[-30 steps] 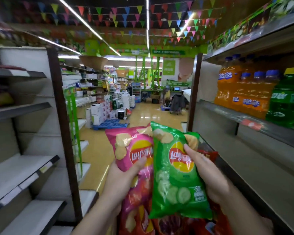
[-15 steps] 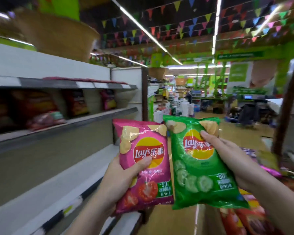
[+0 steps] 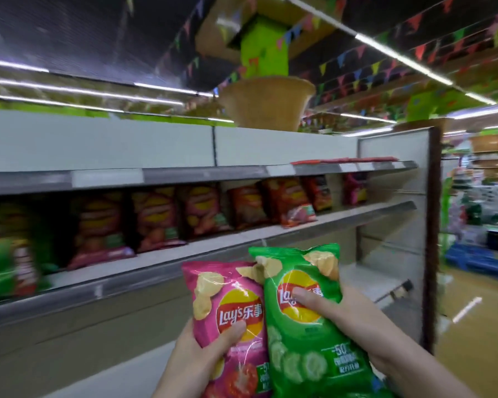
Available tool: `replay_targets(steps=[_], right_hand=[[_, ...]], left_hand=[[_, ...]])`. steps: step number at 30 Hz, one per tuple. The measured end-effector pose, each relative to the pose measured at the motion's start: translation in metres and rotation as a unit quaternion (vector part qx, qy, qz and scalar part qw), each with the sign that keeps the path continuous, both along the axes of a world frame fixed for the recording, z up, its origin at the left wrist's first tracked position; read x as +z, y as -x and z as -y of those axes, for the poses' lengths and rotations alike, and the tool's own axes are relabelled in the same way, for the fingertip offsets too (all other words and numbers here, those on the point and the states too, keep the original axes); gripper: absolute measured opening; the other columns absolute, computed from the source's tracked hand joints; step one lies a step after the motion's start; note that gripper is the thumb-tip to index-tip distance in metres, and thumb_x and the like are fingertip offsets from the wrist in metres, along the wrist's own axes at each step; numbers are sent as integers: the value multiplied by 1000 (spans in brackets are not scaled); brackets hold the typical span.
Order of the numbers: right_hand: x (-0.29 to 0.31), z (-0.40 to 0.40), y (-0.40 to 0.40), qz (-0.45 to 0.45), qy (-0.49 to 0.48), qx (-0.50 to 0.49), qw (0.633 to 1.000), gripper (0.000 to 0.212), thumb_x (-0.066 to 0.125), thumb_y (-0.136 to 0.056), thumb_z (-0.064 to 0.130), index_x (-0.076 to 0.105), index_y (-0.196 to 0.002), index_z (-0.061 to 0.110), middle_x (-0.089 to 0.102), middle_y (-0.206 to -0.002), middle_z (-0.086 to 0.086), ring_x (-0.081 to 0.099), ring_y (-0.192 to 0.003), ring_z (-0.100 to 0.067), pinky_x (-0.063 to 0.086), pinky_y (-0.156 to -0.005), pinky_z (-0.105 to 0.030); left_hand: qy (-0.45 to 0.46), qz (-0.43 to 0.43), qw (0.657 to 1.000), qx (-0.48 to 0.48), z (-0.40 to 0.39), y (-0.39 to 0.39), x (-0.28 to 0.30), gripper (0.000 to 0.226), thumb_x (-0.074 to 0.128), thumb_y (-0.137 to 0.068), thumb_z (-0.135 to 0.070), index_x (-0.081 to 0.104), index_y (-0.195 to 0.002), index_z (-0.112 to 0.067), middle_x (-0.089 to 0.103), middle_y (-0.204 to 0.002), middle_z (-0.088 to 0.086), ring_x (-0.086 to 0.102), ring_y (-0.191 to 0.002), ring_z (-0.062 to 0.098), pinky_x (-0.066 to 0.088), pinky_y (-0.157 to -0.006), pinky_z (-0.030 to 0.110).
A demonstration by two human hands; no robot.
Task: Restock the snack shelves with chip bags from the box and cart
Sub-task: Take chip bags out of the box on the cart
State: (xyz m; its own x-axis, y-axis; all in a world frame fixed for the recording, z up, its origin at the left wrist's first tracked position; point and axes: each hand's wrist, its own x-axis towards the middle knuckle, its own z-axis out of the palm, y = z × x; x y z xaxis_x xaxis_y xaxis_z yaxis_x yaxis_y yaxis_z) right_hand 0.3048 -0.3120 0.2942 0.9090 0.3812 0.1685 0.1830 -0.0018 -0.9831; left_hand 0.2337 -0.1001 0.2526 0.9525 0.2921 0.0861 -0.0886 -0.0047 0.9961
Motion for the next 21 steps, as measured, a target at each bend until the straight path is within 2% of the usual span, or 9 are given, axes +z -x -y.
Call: replay_targets(steps=[1, 3, 5, 8, 14, 21], right_hand=[[0, -19, 4, 3, 5, 11, 1000, 42, 78, -73, 33, 67, -110, 18, 77, -95, -4, 74, -86, -23, 59, -82, -39], [-1, -56, 12, 1, 9, 28, 1000, 42, 78, -73, 35, 67, -108, 16, 77, -92, -5, 75, -84, -24, 58, -81, -39], [-1, -93, 21, 2, 4, 50, 999, 39, 76, -74, 34, 67, -107, 15, 77, -90, -6, 75, -81, -25, 59, -78, -39], [0, -142, 32, 1, 1, 95, 996, 38, 75, -75, 34, 66, -105, 13, 77, -89, -8, 75, -80, -27, 59, -79, -41], [15, -223, 44, 26, 10, 167, 986, 38, 76, -70, 38, 69, -99, 15, 77, -86, -7, 75, -78, -26, 58, -83, -44], [20, -304, 44, 24, -4, 269, 963, 35, 75, -75, 33, 67, -102, 12, 76, -87, -11, 75, -77, -29, 61, -69, -37]], left_hand=[[-4, -1, 1000, 14, -19, 11, 0, 85, 87, -35, -51, 59, -109, -19, 77, -86, 2, 74, -77, 21, 56, -58, 26], [-17, 0, 999, 42, -53, 34, 1, 87, 83, -32, -51, 60, -109, -18, 77, -87, 3, 74, -78, 22, 57, -60, 26], [-11, 0, 997, 72, -82, 56, 4, 79, 91, -46, -49, 60, -111, -17, 76, -89, 5, 74, -79, 24, 58, -67, 34], [2, 1, 992, 125, -118, 88, 10, 56, 80, -60, -31, 59, -110, -16, 76, -86, 5, 74, -76, 25, 57, -65, 35], [24, 15, 976, 218, -173, 131, 18, 56, 79, -62, -32, 58, -113, -18, 76, -89, 6, 74, -78, 27, 58, -74, 40], [43, 35, 950, 308, -218, 157, 20, 56, 78, -60, -32, 58, -110, -18, 76, -84, 4, 74, -71, 24, 56, -55, 30]])
